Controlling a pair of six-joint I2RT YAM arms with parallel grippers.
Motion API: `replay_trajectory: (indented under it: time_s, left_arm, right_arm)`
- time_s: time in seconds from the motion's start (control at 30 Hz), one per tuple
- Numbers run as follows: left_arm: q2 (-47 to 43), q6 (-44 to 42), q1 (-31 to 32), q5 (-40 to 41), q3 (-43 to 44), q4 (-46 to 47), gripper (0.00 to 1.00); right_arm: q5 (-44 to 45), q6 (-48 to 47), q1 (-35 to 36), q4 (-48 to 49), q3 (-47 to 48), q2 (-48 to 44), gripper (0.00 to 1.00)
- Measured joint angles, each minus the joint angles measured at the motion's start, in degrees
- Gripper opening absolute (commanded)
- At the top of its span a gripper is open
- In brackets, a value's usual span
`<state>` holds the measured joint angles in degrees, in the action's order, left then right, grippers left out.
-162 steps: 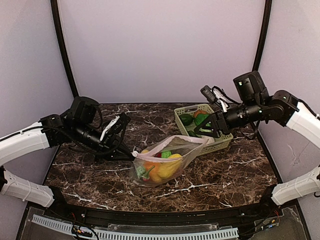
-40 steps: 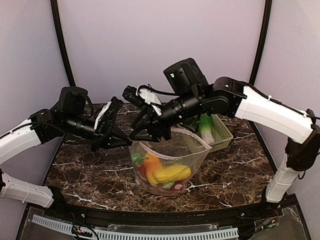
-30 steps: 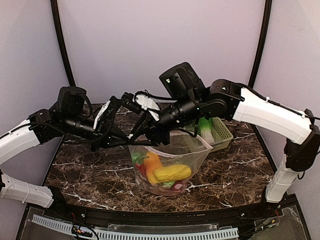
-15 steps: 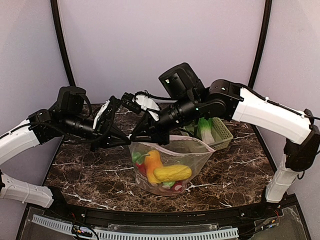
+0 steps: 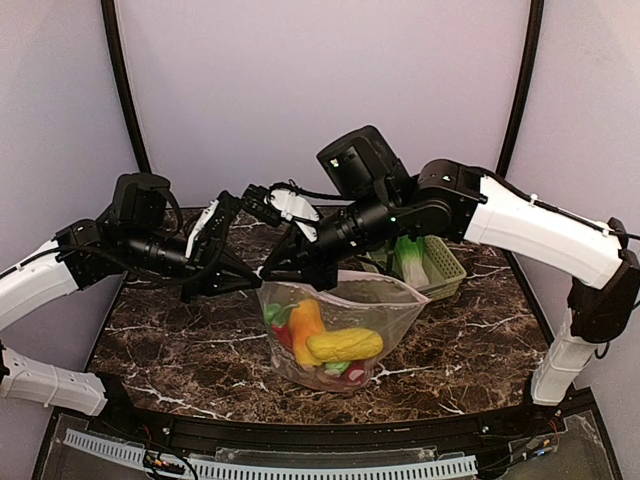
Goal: Place the food in the zip-top bag and seal the zipper
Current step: Zip the zipper on the zipper food storage bag.
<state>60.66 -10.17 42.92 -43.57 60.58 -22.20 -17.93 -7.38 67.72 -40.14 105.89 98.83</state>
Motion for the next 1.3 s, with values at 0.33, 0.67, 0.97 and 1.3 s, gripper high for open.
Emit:
replay_trajectory:
  time_s: [0.33,0.67,0.97,1.3]
  left_arm:
    - [-0.7,0.9,-1.0,1.9,-0.8,1.1,0.01]
    - [-0.4,2.1,-1.9,1.7,-1.2,3.4,0.01]
    - [-0.3,2.6,-2.4,0.8,-1.5,4.4,0.01]
    - [-0.2,2.9,-2.7,0.7,-1.5,4.6,0.01]
  right_arm:
    - [3.0,0.7,0.2,2.4,-1.6,-0.5,0.00]
    - [6.1,1.8,0.4,5.4,-4.3,-2.3,0.00]
    - [6.8,2.2,0.5,5.9,-5.0,-2.8,0.00]
    - [7.5,2.6,0.5,5.9,-5.7,-3.1,0.00]
